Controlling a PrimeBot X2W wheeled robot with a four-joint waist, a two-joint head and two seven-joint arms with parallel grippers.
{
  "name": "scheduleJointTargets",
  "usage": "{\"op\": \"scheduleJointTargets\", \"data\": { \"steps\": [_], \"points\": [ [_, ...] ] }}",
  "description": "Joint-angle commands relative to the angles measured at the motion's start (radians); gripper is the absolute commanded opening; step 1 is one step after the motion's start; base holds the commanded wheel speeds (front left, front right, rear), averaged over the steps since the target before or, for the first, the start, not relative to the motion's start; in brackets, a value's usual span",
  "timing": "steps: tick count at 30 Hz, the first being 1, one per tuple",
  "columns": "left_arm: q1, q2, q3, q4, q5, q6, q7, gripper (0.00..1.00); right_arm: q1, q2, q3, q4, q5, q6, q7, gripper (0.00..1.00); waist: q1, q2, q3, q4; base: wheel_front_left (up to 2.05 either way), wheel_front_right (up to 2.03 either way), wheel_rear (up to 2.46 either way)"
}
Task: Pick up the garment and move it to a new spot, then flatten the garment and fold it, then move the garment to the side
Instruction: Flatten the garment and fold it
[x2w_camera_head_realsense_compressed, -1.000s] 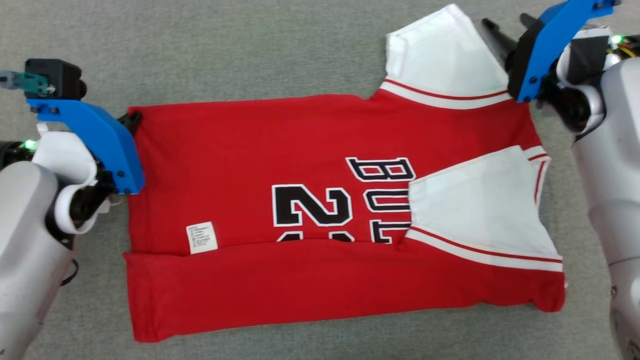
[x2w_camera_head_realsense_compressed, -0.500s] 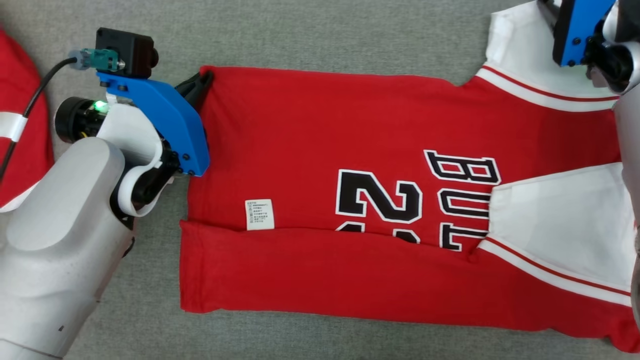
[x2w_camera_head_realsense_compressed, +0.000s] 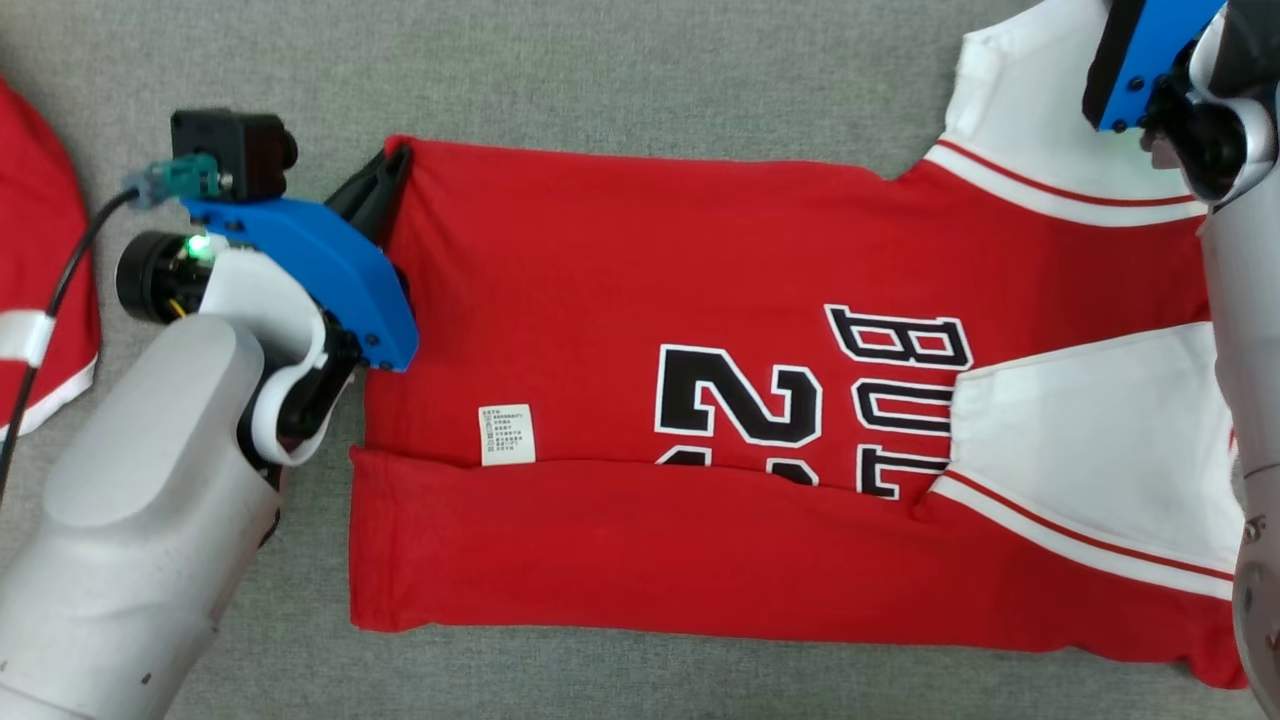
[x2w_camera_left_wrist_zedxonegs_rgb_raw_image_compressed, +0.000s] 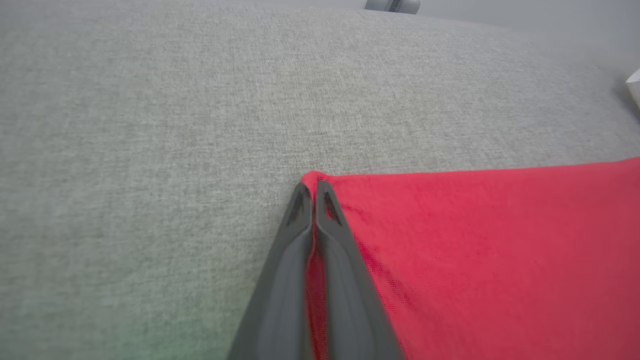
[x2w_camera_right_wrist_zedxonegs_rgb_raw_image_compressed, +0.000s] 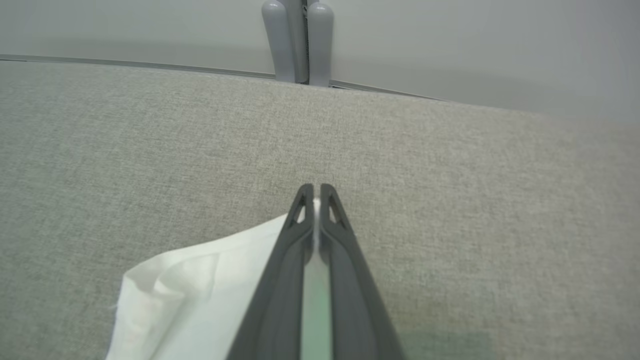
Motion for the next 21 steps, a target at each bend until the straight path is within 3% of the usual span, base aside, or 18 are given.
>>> {"op": "scheduleJointTargets", "data": {
  "steps": [1,10,14,21],
  "points": [
    [0.040,0.001,0.004,0.010,0.000,0.004,-0.026,0.00,0.033,0.000,0.021,-0.026,0.027,0.000,-0.024,0.00,-0.0003,0.0000,-0.030,-0.021,0.00,0.00,0.00],
    [0.184,0.030,0.010,-0.026,0.018,-0.012,-0.196,0.00,0.255,-0.012,0.088,-0.246,0.240,0.000,-0.092,0.00,-0.0003,0.0000,-0.148,-0.061,0.00,0.00,0.00],
    [0.238,0.039,-0.006,-0.045,0.039,-0.012,-0.253,0.00,0.400,-0.036,0.095,-0.394,0.320,0.000,-0.064,0.00,-0.0003,0.0000,-0.193,-0.068,0.00,0.00,0.00],
    [0.300,0.053,-0.028,-0.042,0.090,0.004,-0.345,0.00,0.646,-0.049,0.043,-0.623,0.357,0.000,0.025,0.00,-0.0003,0.0000,-0.240,-0.074,0.00,0.00,0.00]
  ]
}}
